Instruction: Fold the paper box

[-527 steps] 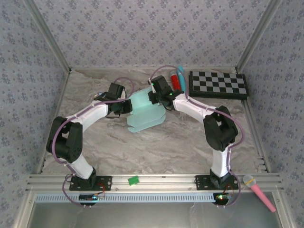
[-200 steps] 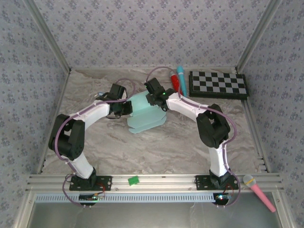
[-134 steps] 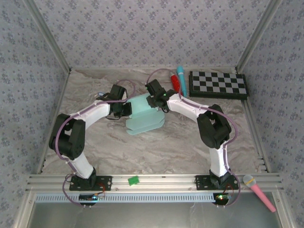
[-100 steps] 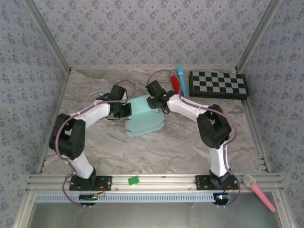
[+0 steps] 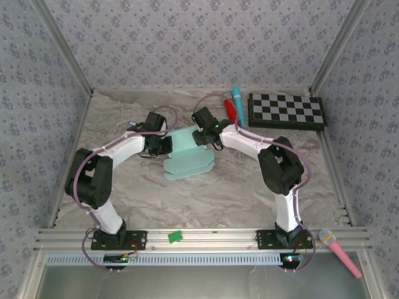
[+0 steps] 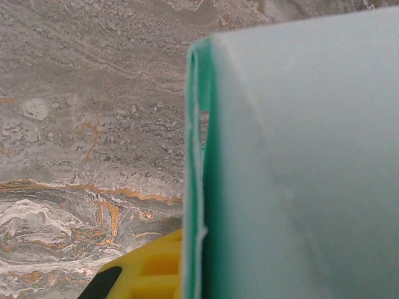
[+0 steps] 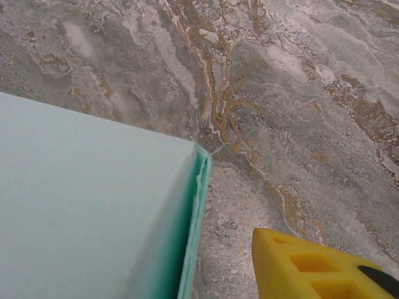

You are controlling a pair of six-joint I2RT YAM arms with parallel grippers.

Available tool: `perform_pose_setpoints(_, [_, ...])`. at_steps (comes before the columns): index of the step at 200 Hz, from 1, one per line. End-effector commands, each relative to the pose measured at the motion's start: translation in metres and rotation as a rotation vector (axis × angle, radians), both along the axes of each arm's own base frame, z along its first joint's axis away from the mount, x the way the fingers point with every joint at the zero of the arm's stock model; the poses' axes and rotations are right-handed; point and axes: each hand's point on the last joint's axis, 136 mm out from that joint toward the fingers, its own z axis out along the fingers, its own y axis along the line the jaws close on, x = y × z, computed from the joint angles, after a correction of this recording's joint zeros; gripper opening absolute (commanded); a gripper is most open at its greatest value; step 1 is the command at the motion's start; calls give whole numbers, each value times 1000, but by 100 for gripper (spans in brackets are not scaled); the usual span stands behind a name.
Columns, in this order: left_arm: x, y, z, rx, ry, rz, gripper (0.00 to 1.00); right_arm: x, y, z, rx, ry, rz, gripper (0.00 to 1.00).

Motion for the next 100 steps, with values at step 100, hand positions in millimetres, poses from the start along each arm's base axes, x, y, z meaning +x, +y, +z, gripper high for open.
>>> perform_pose_setpoints(100, [7,-2,5,-8,-9,19,0,-24,2,-18,29,134,49,51])
